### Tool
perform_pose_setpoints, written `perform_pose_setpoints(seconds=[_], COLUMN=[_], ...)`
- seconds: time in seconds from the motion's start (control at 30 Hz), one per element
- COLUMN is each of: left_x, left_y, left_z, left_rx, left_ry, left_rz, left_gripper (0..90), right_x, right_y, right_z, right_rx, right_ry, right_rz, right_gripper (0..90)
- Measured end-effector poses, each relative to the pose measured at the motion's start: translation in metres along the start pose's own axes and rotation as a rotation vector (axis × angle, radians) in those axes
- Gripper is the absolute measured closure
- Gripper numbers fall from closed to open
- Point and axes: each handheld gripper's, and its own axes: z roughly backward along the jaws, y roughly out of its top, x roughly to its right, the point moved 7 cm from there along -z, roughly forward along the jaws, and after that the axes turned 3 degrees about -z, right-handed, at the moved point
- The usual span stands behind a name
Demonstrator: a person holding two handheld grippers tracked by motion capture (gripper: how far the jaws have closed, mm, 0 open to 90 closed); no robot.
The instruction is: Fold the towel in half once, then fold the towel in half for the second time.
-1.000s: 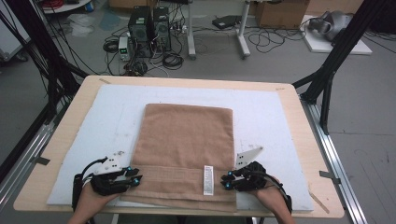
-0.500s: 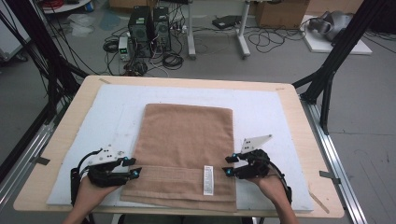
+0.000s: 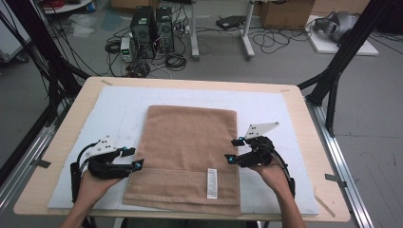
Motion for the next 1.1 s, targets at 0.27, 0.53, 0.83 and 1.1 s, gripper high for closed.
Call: perform_pose_setpoints(seconds=[0.27,0.53,0.83,1.1], left_x=[-0.004,-0.016,-0.040,-0.061], left_y=[0.008,0.018,0.047,0.073], left_z=[-0.003,-0.007,-0.017,-0.034], left_rx=[-0.014,-0.029,-0.022,-0.028], left_ry=[0.003,0.011,0.039,0.063], left_rz=[-0.024,-0.037,-0.038,-0.029], left_gripper=[38.5,37.1,36.7,38.6], right_x=[0.002,0.011,0.033,0.064], right_y=[-0.001,0.001,0.023,0.048], right_z=[-0.001,-0.001,-0.001,-0.002], right_rx=[-0.010,-0.008,-0.014,-0.010], right_ry=[-0.007,-0.036,-0.060,-0.119], right_rz=[-0.009,-0.016,-0.025,-0.044], right_gripper=[32.6,30.4,26.8,25.2])
